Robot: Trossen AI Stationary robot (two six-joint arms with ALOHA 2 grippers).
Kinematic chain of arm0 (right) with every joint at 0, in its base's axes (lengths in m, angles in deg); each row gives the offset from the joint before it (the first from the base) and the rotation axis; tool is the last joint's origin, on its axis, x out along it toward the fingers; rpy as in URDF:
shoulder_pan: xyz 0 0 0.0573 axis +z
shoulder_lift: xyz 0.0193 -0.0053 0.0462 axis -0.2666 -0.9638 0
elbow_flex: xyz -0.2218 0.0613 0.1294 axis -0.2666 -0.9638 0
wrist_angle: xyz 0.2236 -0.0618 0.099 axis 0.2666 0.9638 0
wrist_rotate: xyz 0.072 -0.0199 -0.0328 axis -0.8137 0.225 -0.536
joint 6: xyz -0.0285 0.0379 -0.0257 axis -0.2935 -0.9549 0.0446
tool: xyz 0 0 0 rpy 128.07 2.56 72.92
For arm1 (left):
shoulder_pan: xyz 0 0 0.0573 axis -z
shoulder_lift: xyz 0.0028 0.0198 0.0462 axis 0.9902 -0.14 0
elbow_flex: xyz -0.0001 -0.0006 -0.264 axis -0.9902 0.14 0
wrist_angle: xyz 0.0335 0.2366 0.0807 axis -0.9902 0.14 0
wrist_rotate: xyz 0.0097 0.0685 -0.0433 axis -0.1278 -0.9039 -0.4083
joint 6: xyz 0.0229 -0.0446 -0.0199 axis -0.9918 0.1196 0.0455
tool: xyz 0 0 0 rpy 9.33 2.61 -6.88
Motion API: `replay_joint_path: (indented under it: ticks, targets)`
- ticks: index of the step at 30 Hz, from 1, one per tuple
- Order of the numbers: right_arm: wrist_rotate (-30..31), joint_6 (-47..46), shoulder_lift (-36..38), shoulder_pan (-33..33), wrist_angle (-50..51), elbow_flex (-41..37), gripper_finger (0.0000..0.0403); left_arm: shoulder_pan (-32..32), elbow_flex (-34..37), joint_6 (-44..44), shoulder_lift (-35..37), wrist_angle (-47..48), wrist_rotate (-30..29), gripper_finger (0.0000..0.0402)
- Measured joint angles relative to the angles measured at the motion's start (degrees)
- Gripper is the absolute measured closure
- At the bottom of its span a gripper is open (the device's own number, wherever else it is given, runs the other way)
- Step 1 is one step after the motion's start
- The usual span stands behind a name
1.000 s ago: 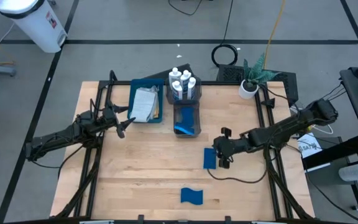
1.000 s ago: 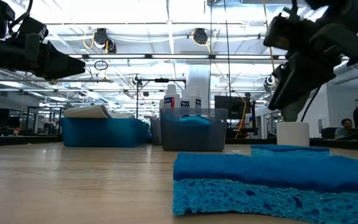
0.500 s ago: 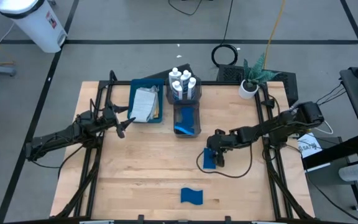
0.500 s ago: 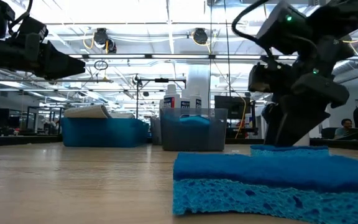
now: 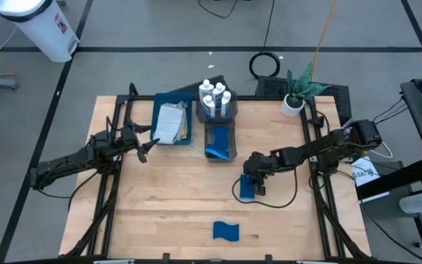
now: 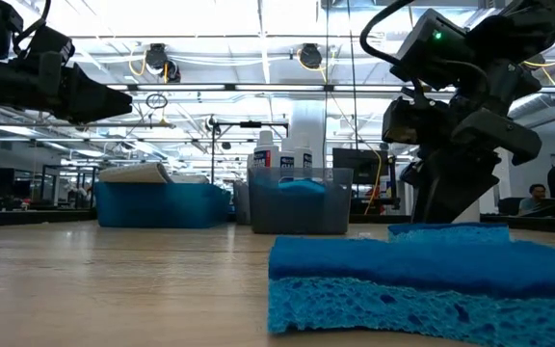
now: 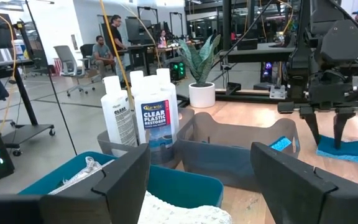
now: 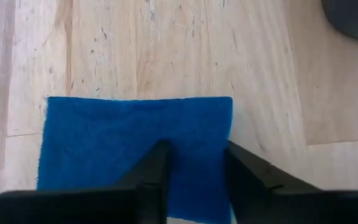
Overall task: Pick & Place Kitchen Items
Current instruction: Put the blue sponge into the bottom black bin
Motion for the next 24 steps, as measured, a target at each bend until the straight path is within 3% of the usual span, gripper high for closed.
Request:
replay_joint_path:
  ticks: [10,20,24]
  targets:
    - [0.56,6.43,1.79,0.0,0.3,-0.04,0.0395,-0.02,0.0,0.01,0.0,0.0,0.0,0.0119]
    - [7.85,15.04,12.1,-1.43,0.28,4.17,0.0401,-0.02,0.0,0.01,-0.02,0.0,0.0,0.0119]
    - [7.99,18.84,14.68,-2.91,-0.42,6.29,0.0402,-0.02,0.0,0.01,-0.01,-0.01,0.01,0.0119]
